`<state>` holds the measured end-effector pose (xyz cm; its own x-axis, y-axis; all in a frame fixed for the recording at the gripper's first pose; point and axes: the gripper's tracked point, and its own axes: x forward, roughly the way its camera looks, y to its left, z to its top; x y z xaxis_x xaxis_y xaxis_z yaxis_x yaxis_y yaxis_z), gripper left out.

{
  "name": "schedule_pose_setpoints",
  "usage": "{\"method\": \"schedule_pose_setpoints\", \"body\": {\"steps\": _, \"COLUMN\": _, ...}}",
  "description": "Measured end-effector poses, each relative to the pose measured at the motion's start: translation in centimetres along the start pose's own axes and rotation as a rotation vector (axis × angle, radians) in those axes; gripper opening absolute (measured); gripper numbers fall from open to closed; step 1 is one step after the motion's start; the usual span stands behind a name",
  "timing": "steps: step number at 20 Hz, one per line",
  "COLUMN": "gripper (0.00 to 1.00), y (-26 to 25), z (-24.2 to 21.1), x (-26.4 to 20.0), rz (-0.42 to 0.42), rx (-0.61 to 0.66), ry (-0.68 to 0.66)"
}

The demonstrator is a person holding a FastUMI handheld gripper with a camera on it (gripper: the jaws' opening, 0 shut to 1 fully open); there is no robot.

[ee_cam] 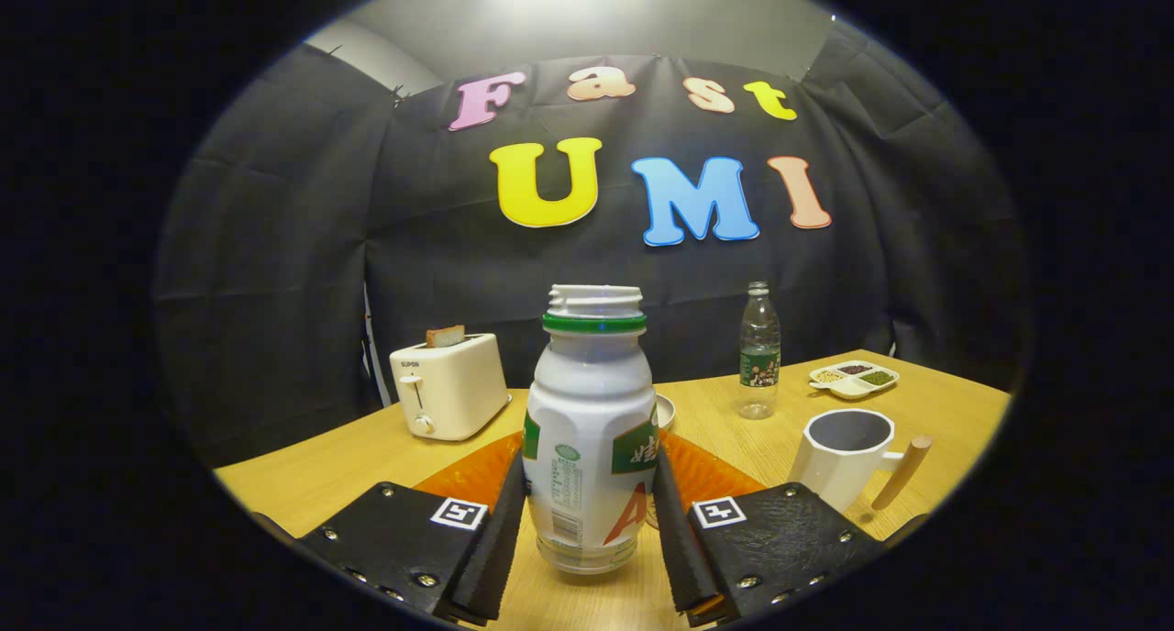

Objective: Take the bottle from table, then pour the juice into the cup, finally place the bottle on the coaster

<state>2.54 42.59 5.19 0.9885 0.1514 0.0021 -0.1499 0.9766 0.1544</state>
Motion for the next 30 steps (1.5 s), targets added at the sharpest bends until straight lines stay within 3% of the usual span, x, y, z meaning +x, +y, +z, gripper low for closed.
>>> {"method": "schedule_pose_setpoints", "body": {"steps": 4, "gripper": 0.67, "y": -1.8, "z": 0.8, "x": 0.1, "rz": -0.028, "rx": 0.086, "ry": 0.017}}
{"method": "schedule_pose_setpoints", "body": {"steps": 15, "gripper": 0.66, "y": -3.4, "z": -0.1, "x": 0.7, "rz": 0.016, "rx": 0.556, "ry": 0.061}}
{"method": "schedule_pose_setpoints", "body": {"steps": 30, "gripper": 0.66, "y": -3.9, "z": -0.1, "x": 1.3, "rz": 0.069, "rx": 0.902, "ry": 0.012}}
